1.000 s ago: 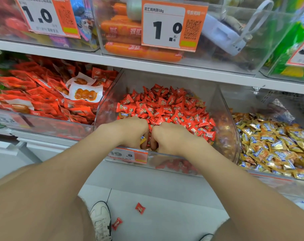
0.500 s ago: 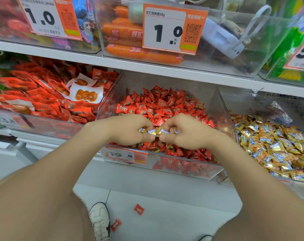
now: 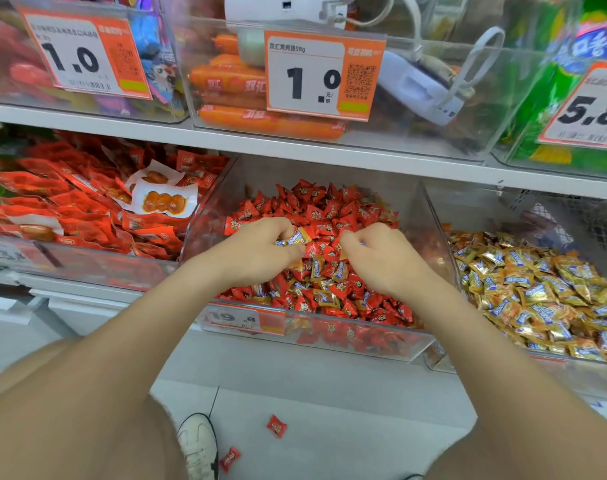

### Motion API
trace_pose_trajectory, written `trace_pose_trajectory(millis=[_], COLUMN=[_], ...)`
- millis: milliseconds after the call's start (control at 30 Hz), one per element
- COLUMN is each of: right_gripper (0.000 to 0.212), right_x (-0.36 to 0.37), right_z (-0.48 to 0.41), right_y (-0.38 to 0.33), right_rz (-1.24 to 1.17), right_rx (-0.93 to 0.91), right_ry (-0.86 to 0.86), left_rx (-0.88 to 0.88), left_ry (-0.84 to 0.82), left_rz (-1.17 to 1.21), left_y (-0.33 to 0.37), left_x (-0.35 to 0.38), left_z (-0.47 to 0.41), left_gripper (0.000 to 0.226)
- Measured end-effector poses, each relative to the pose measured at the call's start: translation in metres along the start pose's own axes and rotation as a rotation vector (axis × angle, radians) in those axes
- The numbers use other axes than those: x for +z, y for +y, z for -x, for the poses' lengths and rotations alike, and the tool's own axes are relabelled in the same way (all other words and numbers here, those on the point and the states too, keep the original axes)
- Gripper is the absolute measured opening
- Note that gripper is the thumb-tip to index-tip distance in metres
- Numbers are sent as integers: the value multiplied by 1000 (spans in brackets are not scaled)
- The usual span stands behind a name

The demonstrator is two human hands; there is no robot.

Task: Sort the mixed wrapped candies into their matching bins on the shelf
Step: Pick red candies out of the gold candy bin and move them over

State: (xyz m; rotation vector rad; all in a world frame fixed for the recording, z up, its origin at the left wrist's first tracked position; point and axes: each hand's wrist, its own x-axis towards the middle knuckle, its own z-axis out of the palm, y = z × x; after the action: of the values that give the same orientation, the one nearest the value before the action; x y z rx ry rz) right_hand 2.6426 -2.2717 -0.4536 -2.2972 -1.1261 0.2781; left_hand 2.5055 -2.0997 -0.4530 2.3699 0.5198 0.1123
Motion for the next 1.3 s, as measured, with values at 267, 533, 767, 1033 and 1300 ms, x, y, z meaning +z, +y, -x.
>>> trace_pose_trajectory(millis=[267, 533, 767, 1033, 1300], right_gripper=[25, 39, 46, 28, 58], right_x=[9, 25, 8, 14, 9], right_z=[-7, -12, -13, -8, -9], right_y=[7, 6, -3, -18, -9], right_rz=[77, 372, 81, -662, -502], right_rx=[-158, -219, -86, 95, 164], right_ry=[-144, -301, -89, -86, -22], left_rx=[-21, -60, 55, 178, -95], left_ry=[-24, -94, -57, -9, -47], left_rz=[-19, 89, -60, -10, 247], left_y=[2, -1, -1, 2, -11], left_x=[2, 3, 4, 1, -5], left_z=[-2, 4, 4, 5, -2], left_gripper=[31, 36, 47, 39, 29])
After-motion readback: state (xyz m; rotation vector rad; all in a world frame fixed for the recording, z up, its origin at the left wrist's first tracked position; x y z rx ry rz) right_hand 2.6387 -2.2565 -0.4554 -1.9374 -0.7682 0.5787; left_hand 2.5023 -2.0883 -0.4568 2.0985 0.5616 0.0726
